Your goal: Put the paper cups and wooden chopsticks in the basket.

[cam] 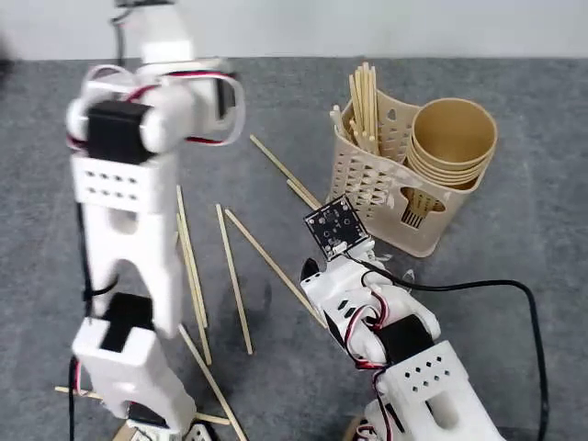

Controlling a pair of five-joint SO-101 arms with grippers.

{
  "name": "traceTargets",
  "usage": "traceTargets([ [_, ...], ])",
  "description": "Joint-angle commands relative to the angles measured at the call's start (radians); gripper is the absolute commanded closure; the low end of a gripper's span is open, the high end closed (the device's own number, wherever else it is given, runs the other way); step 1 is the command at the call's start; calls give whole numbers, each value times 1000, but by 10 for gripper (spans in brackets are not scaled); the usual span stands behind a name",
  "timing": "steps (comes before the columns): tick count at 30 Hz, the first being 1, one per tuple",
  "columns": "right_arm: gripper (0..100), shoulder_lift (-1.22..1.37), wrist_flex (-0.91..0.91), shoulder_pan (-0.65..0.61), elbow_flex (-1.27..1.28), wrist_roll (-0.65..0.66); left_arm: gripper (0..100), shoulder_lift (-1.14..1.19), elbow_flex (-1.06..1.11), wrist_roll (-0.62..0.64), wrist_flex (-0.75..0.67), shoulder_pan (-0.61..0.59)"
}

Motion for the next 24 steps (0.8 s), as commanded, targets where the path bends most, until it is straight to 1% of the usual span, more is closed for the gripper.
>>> traceTargets([
  [1,827,-19,1,-1,-11,11,891,-63,125,-63,34,-130],
  [5,827,-19,1,-1,-11,11,891,-41,344,-127,32,-189],
  [9,827,-19,1,-1,-11,11,888,11,545,-193,8,-213],
  [11,827,-19,1,-1,-11,11,848,46,630,-209,-23,-216],
  [13,827,-19,1,-1,-11,11,774,91,704,-196,-48,-216],
  [15,827,-19,1,-1,-11,11,726,133,750,-186,-68,-213],
  [20,827,-19,1,-1,-11,11,752,224,766,-186,-130,-209],
  [24,827,-19,1,-1,-11,11,754,308,768,-186,-166,-212],
])
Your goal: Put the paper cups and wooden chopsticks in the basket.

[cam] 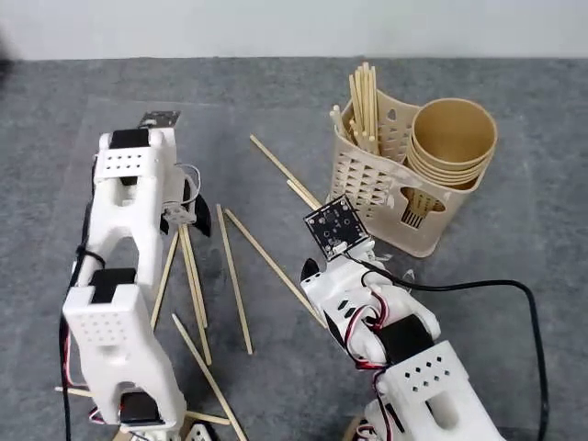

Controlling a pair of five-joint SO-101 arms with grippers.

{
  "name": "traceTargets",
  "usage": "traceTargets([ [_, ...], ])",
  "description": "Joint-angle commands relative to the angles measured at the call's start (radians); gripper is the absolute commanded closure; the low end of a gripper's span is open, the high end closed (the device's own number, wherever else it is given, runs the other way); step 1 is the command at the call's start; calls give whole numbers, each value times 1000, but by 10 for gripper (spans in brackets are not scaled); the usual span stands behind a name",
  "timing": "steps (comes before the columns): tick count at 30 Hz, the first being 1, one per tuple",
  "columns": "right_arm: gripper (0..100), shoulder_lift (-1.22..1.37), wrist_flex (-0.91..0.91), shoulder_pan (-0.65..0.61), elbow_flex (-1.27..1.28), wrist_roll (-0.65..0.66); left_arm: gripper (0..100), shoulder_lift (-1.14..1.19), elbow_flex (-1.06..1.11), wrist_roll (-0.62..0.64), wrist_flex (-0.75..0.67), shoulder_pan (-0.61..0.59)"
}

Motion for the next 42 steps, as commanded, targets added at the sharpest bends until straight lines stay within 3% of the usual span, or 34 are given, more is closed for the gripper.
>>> traceTargets([
  [1,827,-19,1,-1,-11,11,754,48,-5,2,-28,2],
  [9,827,-19,1,-1,-11,11,760,173,-10,8,-64,5],
  [18,827,-19,1,-1,-11,11,981,167,-10,5,-75,25],
  [25,827,-19,1,-1,-11,11,987,158,-15,3,-75,34],
  [29,827,-19,1,-1,-11,11,987,158,-97,3,-35,34],
  [35,827,-19,1,-1,-11,11,988,158,-432,5,172,34],
  [42,827,-19,1,-1,-11,11,988,89,-621,9,176,64],
])
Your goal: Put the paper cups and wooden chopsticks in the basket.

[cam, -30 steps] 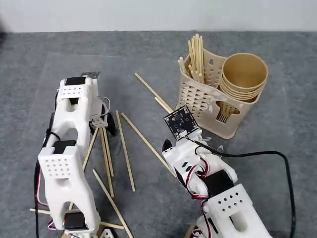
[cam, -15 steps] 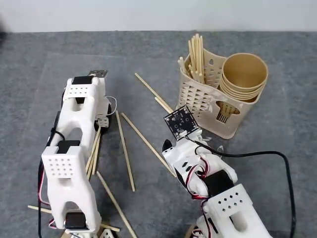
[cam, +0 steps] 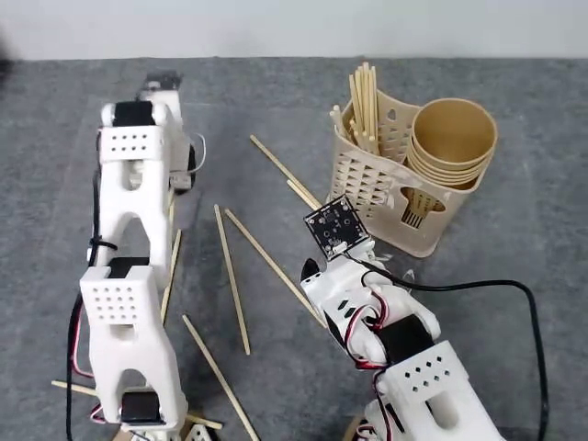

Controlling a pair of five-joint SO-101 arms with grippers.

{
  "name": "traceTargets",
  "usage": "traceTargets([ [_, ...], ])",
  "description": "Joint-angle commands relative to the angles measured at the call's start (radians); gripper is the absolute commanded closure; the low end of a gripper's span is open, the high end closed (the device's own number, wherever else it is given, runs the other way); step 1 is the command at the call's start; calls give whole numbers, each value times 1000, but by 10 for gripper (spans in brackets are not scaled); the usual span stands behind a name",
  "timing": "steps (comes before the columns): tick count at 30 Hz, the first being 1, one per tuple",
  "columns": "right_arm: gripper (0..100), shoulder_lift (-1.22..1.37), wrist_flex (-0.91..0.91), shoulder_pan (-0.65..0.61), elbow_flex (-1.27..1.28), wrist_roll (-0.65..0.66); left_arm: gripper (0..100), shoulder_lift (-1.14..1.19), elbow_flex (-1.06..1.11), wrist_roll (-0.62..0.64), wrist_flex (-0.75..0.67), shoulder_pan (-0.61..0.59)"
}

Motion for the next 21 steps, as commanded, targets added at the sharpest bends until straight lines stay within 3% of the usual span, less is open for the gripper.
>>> traceTargets([
  [1,827,-19,1,-1,-11,11,988,-114,-76,9,28,48],
  [11,827,-19,1,-1,-11,11,988,-376,-200,9,-11,233],
  [21,827,-19,1,-1,-11,11,988,-399,-458,48,-176,370],
])
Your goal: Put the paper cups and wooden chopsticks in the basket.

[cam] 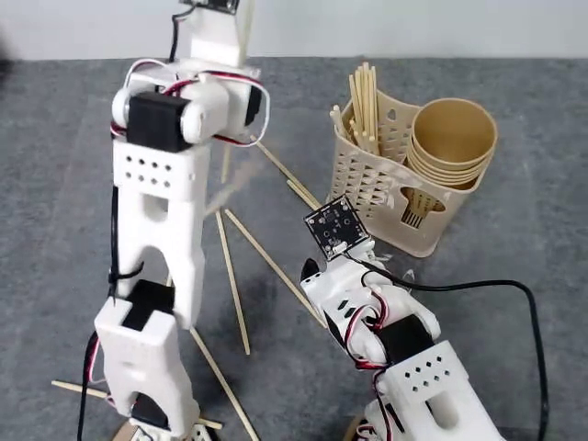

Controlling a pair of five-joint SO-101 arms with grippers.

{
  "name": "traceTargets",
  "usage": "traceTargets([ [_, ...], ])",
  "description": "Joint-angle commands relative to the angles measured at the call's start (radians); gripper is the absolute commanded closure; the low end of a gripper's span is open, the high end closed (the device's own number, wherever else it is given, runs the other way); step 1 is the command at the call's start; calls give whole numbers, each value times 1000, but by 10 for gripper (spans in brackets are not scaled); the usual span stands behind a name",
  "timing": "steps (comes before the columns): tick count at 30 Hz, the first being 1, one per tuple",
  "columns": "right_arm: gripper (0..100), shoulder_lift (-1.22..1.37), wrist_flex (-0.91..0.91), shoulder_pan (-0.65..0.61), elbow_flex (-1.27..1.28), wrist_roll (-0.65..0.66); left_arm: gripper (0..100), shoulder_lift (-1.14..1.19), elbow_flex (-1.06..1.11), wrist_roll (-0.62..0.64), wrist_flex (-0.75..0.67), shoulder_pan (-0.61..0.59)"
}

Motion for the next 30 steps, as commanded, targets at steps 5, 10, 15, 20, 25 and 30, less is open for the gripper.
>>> traceTargets([
  [5,827,-19,1,-1,-11,11,988,-66,-176,158,-222,91],
  [10,827,-19,1,-1,-11,11,988,-61,-174,235,-313,163],
  [15,827,-19,1,-1,-11,11,988,-5,-176,293,-408,210],
  [20,827,-19,1,-1,-11,11,988,83,-180,305,-474,252],
  [25,827,-19,1,-1,-11,11,988,150,-180,307,-546,273],
  [30,827,-19,1,-1,-11,11,964,189,-179,270,-537,273],
])
